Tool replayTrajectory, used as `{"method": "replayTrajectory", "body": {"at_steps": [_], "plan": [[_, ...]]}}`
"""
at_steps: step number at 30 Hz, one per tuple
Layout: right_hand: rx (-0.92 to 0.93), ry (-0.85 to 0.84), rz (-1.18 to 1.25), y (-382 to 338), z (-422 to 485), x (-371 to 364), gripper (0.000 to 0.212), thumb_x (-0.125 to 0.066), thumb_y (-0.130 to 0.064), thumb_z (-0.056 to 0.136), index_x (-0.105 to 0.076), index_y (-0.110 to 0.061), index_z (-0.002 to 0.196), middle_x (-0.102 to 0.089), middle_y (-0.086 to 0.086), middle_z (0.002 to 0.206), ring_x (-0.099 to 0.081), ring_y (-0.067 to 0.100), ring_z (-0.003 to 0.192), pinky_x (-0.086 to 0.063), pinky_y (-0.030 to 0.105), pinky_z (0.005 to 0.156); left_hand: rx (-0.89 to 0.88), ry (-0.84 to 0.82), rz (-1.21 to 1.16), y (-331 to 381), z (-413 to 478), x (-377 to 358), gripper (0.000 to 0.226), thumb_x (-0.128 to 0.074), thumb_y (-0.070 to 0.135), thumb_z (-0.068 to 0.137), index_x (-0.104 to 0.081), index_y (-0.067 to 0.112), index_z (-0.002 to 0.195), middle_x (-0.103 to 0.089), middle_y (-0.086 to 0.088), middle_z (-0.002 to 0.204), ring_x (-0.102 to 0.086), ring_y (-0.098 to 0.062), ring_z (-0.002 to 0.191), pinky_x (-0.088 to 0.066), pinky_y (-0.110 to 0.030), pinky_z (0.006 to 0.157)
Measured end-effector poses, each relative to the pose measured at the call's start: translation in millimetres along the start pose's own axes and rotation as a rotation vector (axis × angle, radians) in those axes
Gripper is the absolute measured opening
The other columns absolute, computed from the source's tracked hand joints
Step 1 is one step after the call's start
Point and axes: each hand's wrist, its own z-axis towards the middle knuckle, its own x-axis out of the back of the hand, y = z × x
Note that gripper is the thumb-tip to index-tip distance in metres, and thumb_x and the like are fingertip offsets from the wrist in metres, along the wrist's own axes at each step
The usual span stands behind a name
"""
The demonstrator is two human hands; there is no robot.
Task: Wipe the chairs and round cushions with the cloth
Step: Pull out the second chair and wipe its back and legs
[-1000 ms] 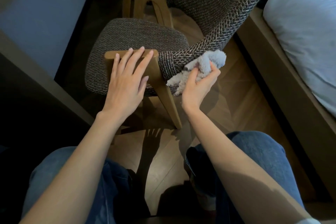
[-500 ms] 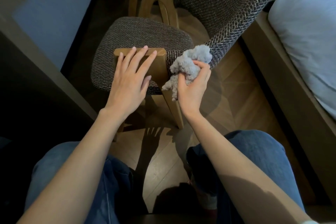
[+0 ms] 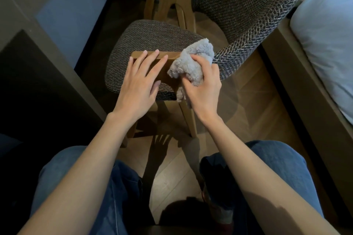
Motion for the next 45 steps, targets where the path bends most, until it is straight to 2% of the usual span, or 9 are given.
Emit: {"method": "replayTrajectory", "body": {"at_steps": [7, 10, 18, 25, 31, 33, 37, 41, 45], "plan": [[-0.189, -0.137, -0.099, 49.0, -38.6, -15.9, 0.017, -0.072, -0.003, 0.076, -0.07, -0.006, 0.093, -0.047, 0.003, 0.092, -0.054, 0.025, 0.085, -0.038, 0.027, 0.067, 0.075, 0.008, -0.062, -16.4, -11.4, 9.5, 0.065, -0.056, 0.013, 0.094, -0.027, 0.025, 0.151, -0.019, 0.001, 0.159, -0.009, -0.018, 0.148, -0.025, -0.034, 0.108], [-0.368, -0.288, -0.157, 62.0, -62.6, -7.9, 0.034, -0.074, -0.015, 0.08, -0.067, -0.017, 0.114, -0.054, 0.005, 0.102, -0.054, 0.021, 0.096, -0.035, 0.019, 0.075, 0.113, -0.015, -0.111, -21.3, -20.5, 15.4, 0.068, -0.055, 0.015, 0.095, -0.02, 0.026, 0.152, -0.012, 0.005, 0.16, -0.011, -0.016, 0.147, -0.03, -0.029, 0.103], [0.17, 0.011, 0.02, -38.7, -5.8, 10.4, 0.047, -0.071, -0.013, 0.082, -0.055, -0.009, 0.126, -0.051, 0.016, 0.116, -0.043, 0.009, 0.108, -0.032, 0.009, 0.095, 0.397, 0.031, -0.381, -31.2, -25.0, 33.3, 0.061, -0.051, 0.017, 0.098, -0.023, 0.026, 0.152, -0.03, 0.0, 0.154, -0.031, -0.015, 0.14, -0.032, -0.033, 0.109], [0.197, -0.304, -0.207, -41.1, 22.4, -38.5, 0.046, -0.062, -0.028, 0.089, -0.053, -0.023, 0.134, -0.045, 0.009, 0.141, -0.042, 0.029, 0.117, -0.009, 0.002, 0.089, 0.406, 0.033, -0.368, -35.8, -30.6, 36.9, 0.057, -0.05, 0.018, 0.098, -0.027, 0.027, 0.15, -0.036, 0.002, 0.15, -0.035, -0.013, 0.137, -0.034, -0.029, 0.105], [0.376, -0.486, -0.212, -69.4, 21.0, -72.5, 0.054, -0.067, -0.019, 0.086, -0.051, -0.021, 0.138, -0.047, 0.006, 0.142, -0.036, 0.019, 0.105, -0.017, 0.013, 0.077, 0.525, 0.081, -0.369, -53.7, -34.8, 38.9, 0.056, -0.052, 0.014, 0.096, -0.031, 0.02, 0.148, -0.044, -0.003, 0.143, -0.044, -0.016, 0.131, -0.039, -0.036, 0.108], [0.297, -0.597, -0.07, -69.8, 23.8, -73.9, 0.068, -0.068, -0.02, 0.079, -0.042, -0.02, 0.141, -0.046, 0.002, 0.144, -0.043, 0.021, 0.116, -0.018, 0.009, 0.091, 0.578, 0.202, -0.491, -55.4, -33.4, 43.3, 0.047, -0.049, 0.017, 0.098, -0.039, 0.018, 0.144, -0.047, -0.003, 0.14, -0.047, -0.013, 0.126, -0.042, -0.032, 0.106], [-0.034, -0.754, 0.218, -66.8, 30.8, -49.6, 0.081, -0.073, -0.022, 0.065, -0.024, -0.027, 0.13, -0.052, -0.001, 0.135, -0.047, 0.025, 0.125, -0.04, 0.048, 0.105, 0.454, 0.463, -0.662, -37.6, -26.5, 52.5, 0.034, -0.046, 0.022, 0.1, -0.052, 0.016, 0.133, -0.046, -0.001, 0.135, -0.046, -0.003, 0.121, -0.043, -0.012, 0.096], [-0.03, -0.803, 0.163, -59.4, 33.6, -27.5, 0.071, -0.074, 0.001, 0.07, -0.038, -0.011, 0.13, -0.048, 0.007, 0.136, -0.047, 0.016, 0.128, -0.042, 0.035, 0.106, 0.254, 0.405, -0.594, -25.0, -20.0, 39.8, 0.05, -0.054, 0.009, 0.094, -0.044, 0.022, 0.141, -0.029, -0.002, 0.148, -0.031, -0.01, 0.137, -0.042, -0.038, 0.108], [0.062, -0.71, 0.131, -53.7, 34.4, -20.9, 0.059, -0.081, -0.005, 0.07, -0.06, -0.009, 0.126, -0.055, 0.005, 0.135, -0.053, 0.013, 0.123, -0.043, 0.031, 0.106, 0.221, 0.309, -0.333, -25.1, -19.4, 33.5, 0.049, -0.056, -0.001, 0.091, -0.055, 0.02, 0.135, -0.035, -0.002, 0.149, -0.031, -0.014, 0.132, -0.027, -0.01, 0.104]]}}
